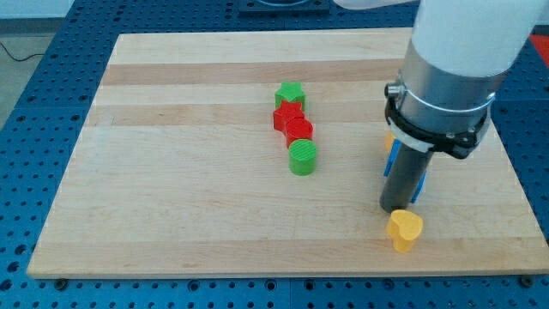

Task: Push the yellow heart into the blue cube

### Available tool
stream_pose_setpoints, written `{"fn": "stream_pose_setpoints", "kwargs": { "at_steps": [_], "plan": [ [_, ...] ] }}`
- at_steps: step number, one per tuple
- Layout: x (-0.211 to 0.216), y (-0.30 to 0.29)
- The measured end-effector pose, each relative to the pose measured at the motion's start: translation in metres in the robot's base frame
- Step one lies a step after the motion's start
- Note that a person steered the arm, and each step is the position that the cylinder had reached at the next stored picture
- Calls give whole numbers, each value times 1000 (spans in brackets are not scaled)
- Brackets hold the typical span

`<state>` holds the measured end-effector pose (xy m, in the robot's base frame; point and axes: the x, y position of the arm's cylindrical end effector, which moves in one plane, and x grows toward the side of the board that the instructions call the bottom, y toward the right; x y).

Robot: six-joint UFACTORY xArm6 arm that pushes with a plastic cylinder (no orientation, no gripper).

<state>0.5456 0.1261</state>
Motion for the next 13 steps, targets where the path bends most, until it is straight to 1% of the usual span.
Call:
{"fn": "stream_pose_setpoints", "kwargs": {
  "at_steps": [2, 3, 4, 5, 7, 9, 10, 11, 12, 13],
  "plan": [
    [1, -79],
    [23, -88],
    [58, -68],
    [68, -39],
    [42, 9],
    [33, 14],
    [59, 19],
    [73, 34],
    [72, 48],
    [62, 42]
  ]
}}
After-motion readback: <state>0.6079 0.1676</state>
